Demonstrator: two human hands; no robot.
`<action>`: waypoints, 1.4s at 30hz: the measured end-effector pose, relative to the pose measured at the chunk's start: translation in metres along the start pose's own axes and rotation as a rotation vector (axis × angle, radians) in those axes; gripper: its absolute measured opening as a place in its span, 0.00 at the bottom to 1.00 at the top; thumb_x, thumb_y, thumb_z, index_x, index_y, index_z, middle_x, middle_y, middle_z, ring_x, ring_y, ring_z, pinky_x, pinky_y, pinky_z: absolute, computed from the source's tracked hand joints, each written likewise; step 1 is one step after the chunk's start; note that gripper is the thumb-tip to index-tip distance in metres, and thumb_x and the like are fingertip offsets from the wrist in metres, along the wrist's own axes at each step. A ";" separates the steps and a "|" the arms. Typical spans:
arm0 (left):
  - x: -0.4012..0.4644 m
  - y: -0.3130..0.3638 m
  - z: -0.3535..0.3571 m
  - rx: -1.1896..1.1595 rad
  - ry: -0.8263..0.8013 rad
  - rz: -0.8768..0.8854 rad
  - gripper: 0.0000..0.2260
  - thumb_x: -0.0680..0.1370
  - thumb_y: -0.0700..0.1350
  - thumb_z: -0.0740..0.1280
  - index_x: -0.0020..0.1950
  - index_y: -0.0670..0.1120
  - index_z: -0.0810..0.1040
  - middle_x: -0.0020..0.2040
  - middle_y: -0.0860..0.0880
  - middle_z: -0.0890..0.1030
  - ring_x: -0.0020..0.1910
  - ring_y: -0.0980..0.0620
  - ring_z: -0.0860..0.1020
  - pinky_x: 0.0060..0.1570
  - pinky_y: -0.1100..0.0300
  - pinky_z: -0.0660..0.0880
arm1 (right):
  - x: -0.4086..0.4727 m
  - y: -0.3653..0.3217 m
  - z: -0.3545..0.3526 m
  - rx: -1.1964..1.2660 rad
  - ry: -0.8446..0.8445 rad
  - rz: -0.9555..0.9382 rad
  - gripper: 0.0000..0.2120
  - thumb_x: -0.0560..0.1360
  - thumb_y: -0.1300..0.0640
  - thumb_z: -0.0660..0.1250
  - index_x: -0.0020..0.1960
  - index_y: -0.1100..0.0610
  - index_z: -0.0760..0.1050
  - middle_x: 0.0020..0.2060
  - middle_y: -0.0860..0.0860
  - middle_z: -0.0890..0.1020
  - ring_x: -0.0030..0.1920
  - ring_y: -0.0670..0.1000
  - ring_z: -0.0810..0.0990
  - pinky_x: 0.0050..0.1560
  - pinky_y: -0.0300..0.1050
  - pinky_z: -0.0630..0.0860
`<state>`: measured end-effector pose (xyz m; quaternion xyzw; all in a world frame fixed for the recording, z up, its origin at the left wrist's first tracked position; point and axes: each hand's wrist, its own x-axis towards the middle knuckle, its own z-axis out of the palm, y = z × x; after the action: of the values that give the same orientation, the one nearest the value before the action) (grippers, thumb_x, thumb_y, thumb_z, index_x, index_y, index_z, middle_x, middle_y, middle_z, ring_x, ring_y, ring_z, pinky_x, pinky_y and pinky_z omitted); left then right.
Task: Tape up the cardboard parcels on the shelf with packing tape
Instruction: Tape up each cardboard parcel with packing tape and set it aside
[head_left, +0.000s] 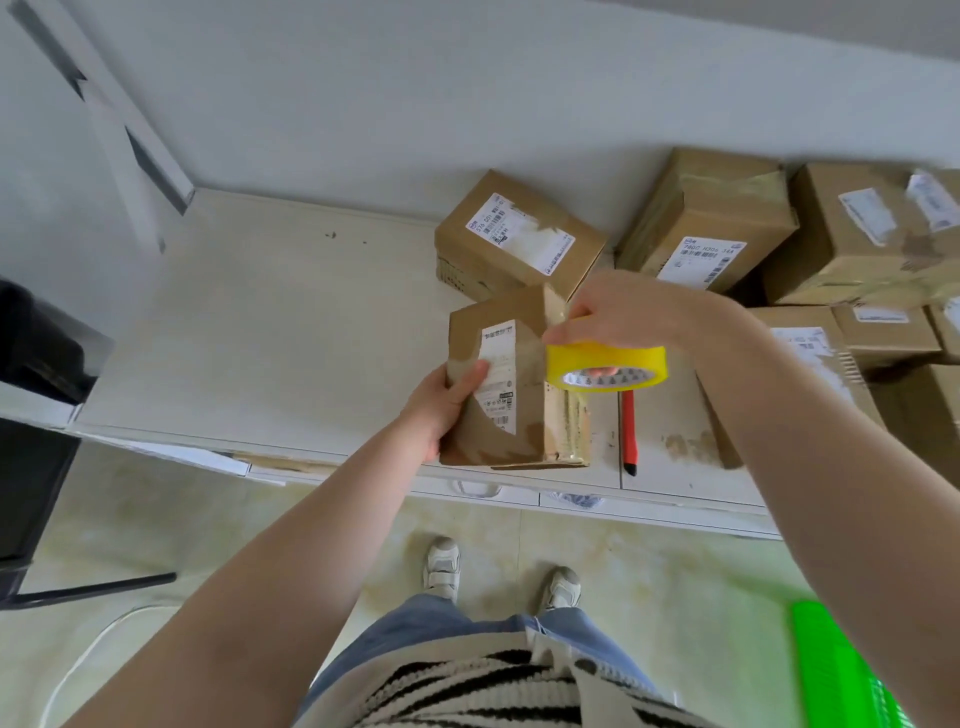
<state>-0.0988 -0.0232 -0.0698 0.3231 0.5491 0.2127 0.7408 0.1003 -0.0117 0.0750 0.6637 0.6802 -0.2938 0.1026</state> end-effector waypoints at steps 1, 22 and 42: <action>0.003 -0.002 -0.001 0.060 0.069 0.058 0.28 0.77 0.55 0.69 0.74 0.46 0.69 0.63 0.44 0.81 0.57 0.46 0.82 0.55 0.48 0.80 | 0.003 -0.003 0.004 0.012 0.006 0.001 0.26 0.79 0.41 0.62 0.31 0.59 0.70 0.27 0.50 0.70 0.29 0.51 0.69 0.32 0.43 0.63; 0.000 0.019 0.000 0.324 -0.043 0.272 0.40 0.68 0.81 0.51 0.78 0.67 0.51 0.80 0.52 0.56 0.78 0.49 0.57 0.75 0.40 0.56 | 0.017 -0.046 0.002 0.241 0.137 -0.100 0.23 0.80 0.45 0.61 0.32 0.59 0.67 0.26 0.51 0.64 0.26 0.48 0.62 0.30 0.41 0.60; 0.003 0.024 -0.016 0.345 0.091 0.223 0.33 0.79 0.69 0.52 0.80 0.53 0.58 0.78 0.51 0.64 0.76 0.50 0.63 0.73 0.51 0.60 | 0.030 -0.062 0.018 0.063 0.222 0.014 0.27 0.75 0.33 0.61 0.33 0.56 0.69 0.20 0.48 0.71 0.27 0.50 0.71 0.31 0.42 0.62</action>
<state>-0.1122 -0.0006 -0.0576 0.4939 0.5711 0.2105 0.6209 0.0326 0.0070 0.0608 0.6997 0.6732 -0.2391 0.0075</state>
